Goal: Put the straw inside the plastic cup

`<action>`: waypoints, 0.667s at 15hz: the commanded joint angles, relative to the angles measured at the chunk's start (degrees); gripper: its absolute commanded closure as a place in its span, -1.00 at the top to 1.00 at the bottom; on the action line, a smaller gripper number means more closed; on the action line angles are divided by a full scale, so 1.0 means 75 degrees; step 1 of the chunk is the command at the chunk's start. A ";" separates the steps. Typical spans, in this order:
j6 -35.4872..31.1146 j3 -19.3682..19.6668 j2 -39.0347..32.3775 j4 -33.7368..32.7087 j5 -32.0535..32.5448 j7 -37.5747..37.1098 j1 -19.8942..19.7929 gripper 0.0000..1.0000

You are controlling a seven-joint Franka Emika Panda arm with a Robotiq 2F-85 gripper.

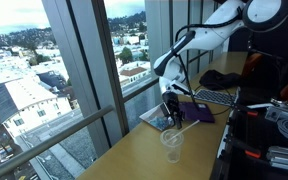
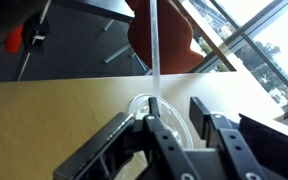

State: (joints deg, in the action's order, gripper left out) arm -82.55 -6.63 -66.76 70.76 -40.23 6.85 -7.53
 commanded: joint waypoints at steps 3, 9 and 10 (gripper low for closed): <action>0.0892 -0.0191 0.0235 -0.0466 -0.0209 -0.0213 -0.0196 0.66; 0.2070 -0.0005 0.2460 0.1429 0.1194 0.1474 0.0159 1.00; 0.2238 -0.0040 0.2805 0.1599 0.1467 0.1712 0.0180 1.00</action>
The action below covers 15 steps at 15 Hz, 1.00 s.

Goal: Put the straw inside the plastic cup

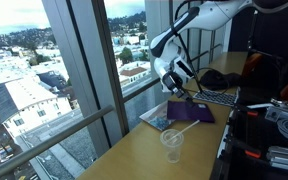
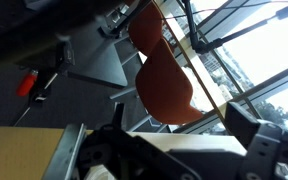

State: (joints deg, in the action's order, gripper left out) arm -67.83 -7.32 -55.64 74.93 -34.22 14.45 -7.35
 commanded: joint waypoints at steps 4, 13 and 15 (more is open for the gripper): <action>0.0500 -0.0004 0.2863 0.1983 0.1728 0.1519 0.0460 1.00; -0.2161 0.0151 0.3964 0.4199 0.2633 0.0013 0.1325 1.00; -0.2642 0.0133 0.3926 0.4276 0.2565 -0.0844 0.1467 1.00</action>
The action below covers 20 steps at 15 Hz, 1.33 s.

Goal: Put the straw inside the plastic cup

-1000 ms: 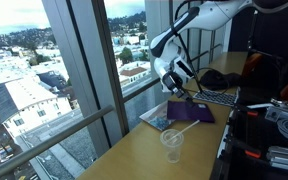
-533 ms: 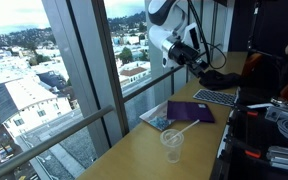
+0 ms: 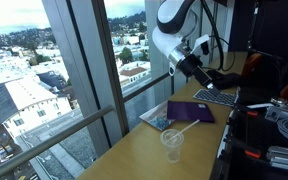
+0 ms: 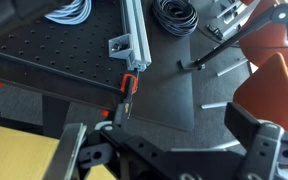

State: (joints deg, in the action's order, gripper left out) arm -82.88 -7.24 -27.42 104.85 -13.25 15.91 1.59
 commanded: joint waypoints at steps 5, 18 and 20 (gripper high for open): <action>-0.0643 0.0055 0.0025 0.0157 -0.0213 -0.1307 0.0317 1.00; -0.2835 -0.0415 0.0435 0.0829 0.0988 0.1897 0.0334 1.00; -0.2694 -0.0551 0.0379 0.0661 0.1316 0.2344 0.0378 1.00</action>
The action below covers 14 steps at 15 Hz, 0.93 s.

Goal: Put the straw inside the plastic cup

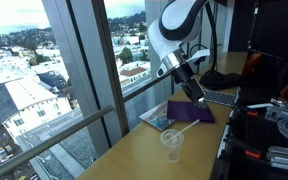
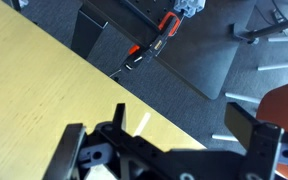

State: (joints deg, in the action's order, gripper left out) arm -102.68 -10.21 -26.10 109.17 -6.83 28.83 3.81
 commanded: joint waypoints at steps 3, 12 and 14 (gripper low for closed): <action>0.0128 -0.0343 0.0104 -0.0261 0.0956 0.1220 0.0225 1.00; -0.0119 -0.0422 -0.0104 -0.0416 0.2052 0.2546 0.0648 1.00; -0.0143 -0.0422 -0.0122 -0.0417 0.2138 0.2662 0.0671 1.00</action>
State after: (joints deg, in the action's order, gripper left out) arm -103.88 -13.45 -26.97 106.18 9.25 48.81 8.75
